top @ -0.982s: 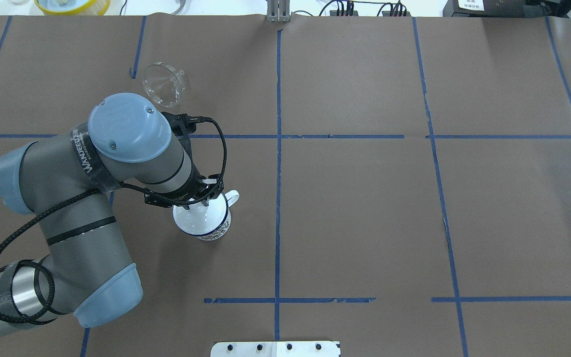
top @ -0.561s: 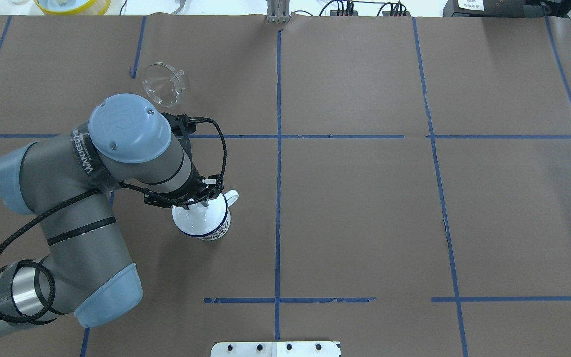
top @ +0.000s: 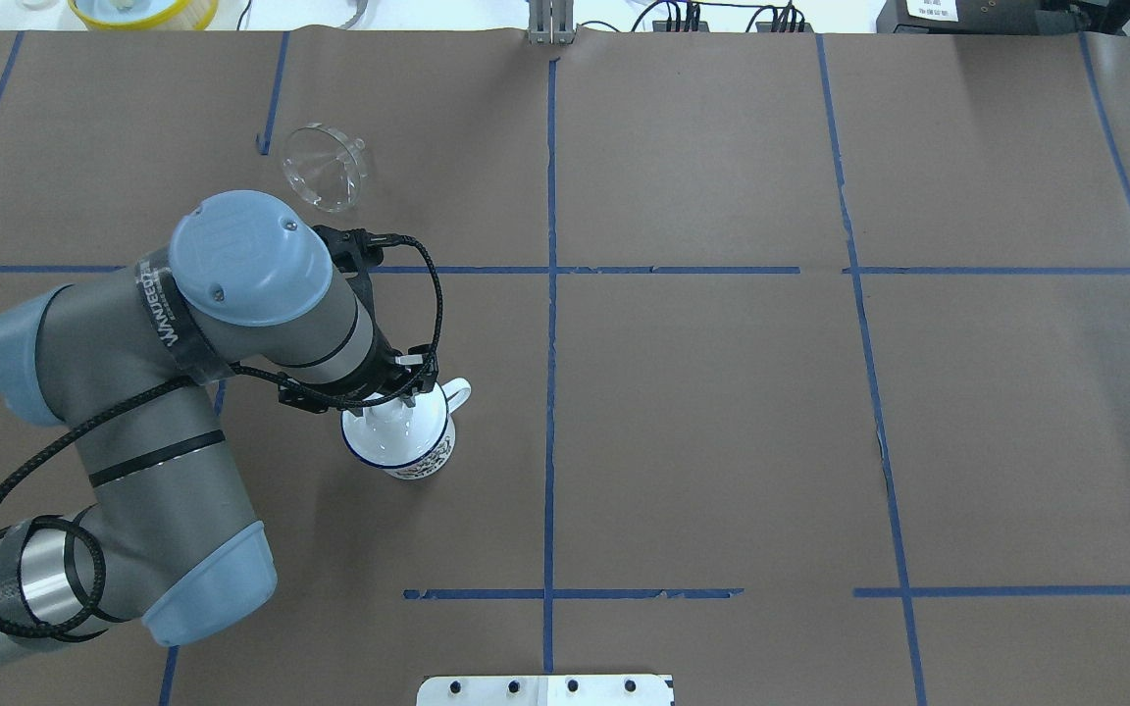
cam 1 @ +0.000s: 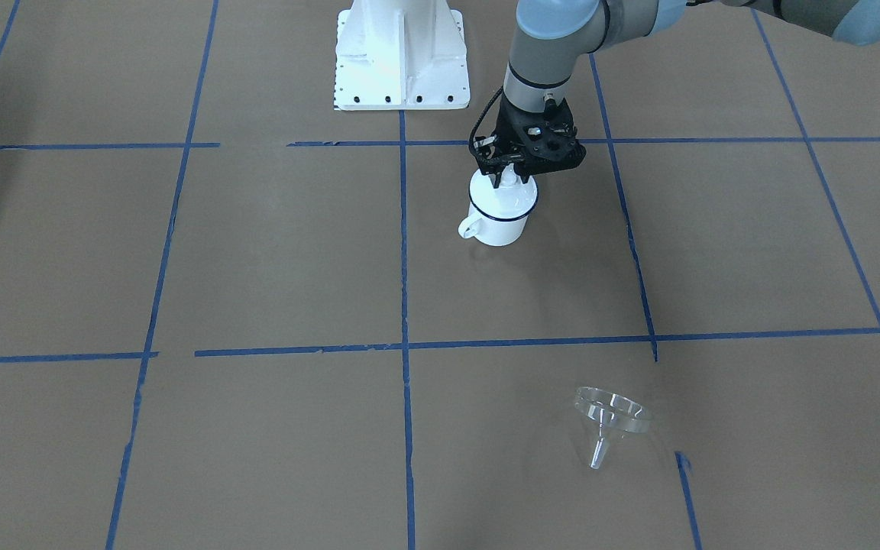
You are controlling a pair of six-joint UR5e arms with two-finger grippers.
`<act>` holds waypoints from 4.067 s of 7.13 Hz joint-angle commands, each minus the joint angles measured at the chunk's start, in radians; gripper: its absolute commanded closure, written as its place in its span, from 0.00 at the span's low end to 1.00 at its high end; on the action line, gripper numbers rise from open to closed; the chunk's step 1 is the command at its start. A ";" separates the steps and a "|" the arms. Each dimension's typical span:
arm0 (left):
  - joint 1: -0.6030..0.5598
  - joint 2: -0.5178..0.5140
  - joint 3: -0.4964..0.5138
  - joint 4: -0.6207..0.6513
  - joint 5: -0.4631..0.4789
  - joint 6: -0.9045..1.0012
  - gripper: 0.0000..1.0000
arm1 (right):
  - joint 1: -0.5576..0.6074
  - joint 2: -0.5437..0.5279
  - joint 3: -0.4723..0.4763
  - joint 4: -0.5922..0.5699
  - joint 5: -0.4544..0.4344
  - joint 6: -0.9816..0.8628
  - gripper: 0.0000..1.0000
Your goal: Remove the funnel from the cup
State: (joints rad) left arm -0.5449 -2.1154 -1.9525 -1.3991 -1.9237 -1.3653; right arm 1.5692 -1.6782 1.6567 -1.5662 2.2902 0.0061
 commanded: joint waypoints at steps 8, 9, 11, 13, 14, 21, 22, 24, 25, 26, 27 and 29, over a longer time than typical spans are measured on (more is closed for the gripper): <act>-0.686 0.302 -0.117 0.063 -0.202 1.162 0.00 | 0.000 0.000 0.000 0.000 0.000 0.000 0.00; -0.833 0.310 -0.030 0.069 -0.265 1.318 0.00 | 0.000 0.000 -0.001 0.000 0.000 0.000 0.00; -0.931 0.374 0.156 0.058 -0.328 1.568 0.00 | 0.000 0.000 -0.001 0.000 0.000 0.000 0.00; -1.030 0.463 0.194 0.051 -0.336 1.569 0.00 | 0.000 0.000 -0.001 0.000 0.000 0.000 0.00; -1.082 0.474 0.246 0.048 -0.383 1.580 0.00 | 0.000 0.000 -0.001 0.000 0.000 0.000 0.00; -1.112 0.629 0.241 -0.009 -0.512 1.574 0.00 | 0.000 0.000 0.000 0.000 0.000 0.000 0.00; -1.109 0.615 0.241 -0.012 -0.511 1.571 0.00 | 0.000 0.000 0.000 0.000 0.000 0.000 0.00; -1.107 0.595 0.242 -0.012 -0.499 1.572 0.00 | 0.000 0.000 0.000 0.000 0.000 0.000 0.00; -1.106 0.594 0.248 -0.012 -0.499 1.575 0.00 | 0.000 0.000 0.000 0.000 0.000 0.000 0.00; -1.106 0.603 0.245 -0.011 -0.495 1.577 0.00 | 0.000 0.000 -0.001 0.000 0.000 0.000 0.00; -1.107 0.611 0.250 -0.015 -0.500 1.581 0.00 | 0.000 0.000 0.000 0.000 0.000 0.000 0.00; -1.104 0.609 0.251 -0.012 -0.499 1.572 0.00 | 0.000 0.000 0.000 0.000 0.000 0.000 0.00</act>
State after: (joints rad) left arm -1.6505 -1.5071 -1.7033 -1.4125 -2.4223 0.2122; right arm 1.5693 -1.6782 1.6564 -1.5662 2.2902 0.0061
